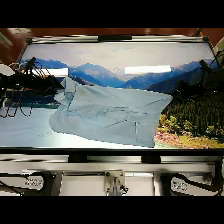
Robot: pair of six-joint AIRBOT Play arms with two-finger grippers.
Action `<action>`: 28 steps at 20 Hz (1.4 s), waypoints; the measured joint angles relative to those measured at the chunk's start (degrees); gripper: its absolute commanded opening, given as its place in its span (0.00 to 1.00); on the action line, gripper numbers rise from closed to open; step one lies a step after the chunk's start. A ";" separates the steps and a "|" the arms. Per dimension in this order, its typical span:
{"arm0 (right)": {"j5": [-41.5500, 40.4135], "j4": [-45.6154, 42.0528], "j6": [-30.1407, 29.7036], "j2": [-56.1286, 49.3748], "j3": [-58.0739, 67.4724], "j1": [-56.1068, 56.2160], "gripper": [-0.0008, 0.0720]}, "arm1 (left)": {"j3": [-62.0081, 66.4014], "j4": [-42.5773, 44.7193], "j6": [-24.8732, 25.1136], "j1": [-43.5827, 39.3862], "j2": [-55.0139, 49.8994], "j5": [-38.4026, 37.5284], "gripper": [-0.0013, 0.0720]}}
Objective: Fold the shirts.
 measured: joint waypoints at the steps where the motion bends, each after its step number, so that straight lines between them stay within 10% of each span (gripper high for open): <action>1: -0.28 -0.02 0.00 -0.07 0.00 0.00 0.07 | -0.81 0.98 0.00 -0.13 -0.07 -1.16 0.85; 12: -0.09 -3.02 -0.17 -0.13 0.00 4.92 0.07 | -9.33 3.85 -0.04 -9.60 -2.40 10.58 0.83; 13: 0.15 -3.52 -0.17 -0.13 0.00 5.53 0.07 | -9.44 3.85 -0.04 -10.25 -3.10 11.63 0.68; 15: 0.26 -4.24 -0.17 -0.13 0.00 6.25 0.07 | -9.60 3.96 -0.07 -11.04 -4.17 12.63 0.05; 28: 0.09 -2.34 -1.92 4.70 23.91 7.08 0.07 | 30.45 -1.62 8.20 -9.97 1.86 14.16 0.05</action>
